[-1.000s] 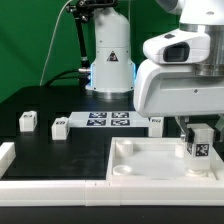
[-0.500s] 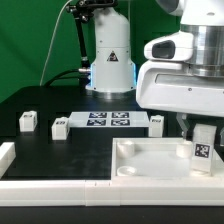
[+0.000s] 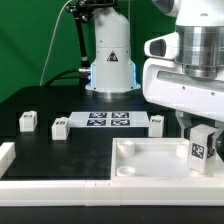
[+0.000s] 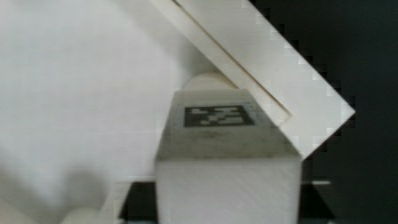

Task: Assemble one leg

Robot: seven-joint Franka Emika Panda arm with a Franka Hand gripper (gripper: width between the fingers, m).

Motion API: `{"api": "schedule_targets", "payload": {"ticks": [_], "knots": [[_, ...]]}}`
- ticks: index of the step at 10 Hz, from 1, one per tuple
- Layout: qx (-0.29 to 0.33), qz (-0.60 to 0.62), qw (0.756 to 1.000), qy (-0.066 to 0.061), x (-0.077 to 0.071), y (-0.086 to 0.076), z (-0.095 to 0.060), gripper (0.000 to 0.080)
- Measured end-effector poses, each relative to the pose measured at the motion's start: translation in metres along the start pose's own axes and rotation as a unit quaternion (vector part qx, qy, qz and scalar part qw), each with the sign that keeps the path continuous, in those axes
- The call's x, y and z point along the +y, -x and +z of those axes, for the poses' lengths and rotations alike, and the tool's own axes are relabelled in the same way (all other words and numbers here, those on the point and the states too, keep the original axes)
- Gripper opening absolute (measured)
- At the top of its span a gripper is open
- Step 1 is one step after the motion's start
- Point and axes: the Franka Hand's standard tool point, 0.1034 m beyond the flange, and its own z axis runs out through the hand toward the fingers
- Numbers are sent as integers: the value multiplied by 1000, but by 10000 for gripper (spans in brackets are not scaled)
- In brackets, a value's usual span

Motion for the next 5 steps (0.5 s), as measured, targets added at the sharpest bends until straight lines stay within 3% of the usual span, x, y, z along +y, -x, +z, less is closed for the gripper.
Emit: {"api": "schedule_targets", "payload": {"ticks": [4, 5], "knots": [[-3, 123, 992, 1, 0, 0, 0, 290], [-3, 122, 992, 1, 0, 0, 1, 464]]}}
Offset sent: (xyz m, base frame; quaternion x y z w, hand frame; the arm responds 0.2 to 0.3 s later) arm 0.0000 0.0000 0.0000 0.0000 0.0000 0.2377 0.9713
